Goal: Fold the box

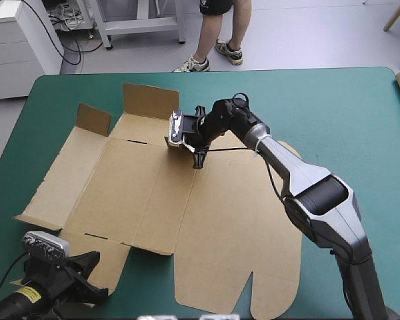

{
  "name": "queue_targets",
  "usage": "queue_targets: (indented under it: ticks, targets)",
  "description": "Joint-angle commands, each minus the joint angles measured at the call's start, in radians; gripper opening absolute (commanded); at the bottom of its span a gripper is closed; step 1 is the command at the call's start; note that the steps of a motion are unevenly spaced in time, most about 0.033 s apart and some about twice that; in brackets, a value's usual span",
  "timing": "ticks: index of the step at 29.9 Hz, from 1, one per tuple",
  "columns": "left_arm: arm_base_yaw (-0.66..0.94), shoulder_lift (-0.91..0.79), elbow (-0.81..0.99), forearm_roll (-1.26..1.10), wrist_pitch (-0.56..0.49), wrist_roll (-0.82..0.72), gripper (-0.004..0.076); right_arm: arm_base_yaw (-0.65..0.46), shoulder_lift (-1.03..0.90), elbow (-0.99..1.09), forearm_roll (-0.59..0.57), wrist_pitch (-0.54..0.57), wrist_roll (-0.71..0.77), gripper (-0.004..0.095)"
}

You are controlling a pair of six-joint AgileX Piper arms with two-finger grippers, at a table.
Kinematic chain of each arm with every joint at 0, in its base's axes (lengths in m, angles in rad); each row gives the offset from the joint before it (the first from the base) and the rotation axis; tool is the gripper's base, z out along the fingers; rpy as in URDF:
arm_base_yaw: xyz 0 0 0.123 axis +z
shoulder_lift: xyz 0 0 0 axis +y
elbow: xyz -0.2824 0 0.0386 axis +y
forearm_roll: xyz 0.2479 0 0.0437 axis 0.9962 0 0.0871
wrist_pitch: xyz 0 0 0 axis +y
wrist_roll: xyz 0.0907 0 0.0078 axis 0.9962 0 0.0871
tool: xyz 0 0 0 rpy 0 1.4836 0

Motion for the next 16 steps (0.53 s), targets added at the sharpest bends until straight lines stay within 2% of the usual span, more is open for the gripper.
queue_targets:
  ticks: [1,10,16]
  targets:
    - [0.002,0.011,-0.024,-0.032,-0.052,-0.011,-0.0008,0.011,-0.068,-0.047,0.058,-0.025,-0.16,-0.0021]
    - [0.002,0.011,-0.024,-0.032,-0.052,-0.011,-0.0008,0.032,-0.068,-0.047,0.093,0.117,-0.213,-0.0021]
    - [0.002,0.011,-0.024,-0.032,-0.052,-0.011,-0.0008,0.036,-0.065,-0.047,0.082,0.144,-0.116,-0.002]
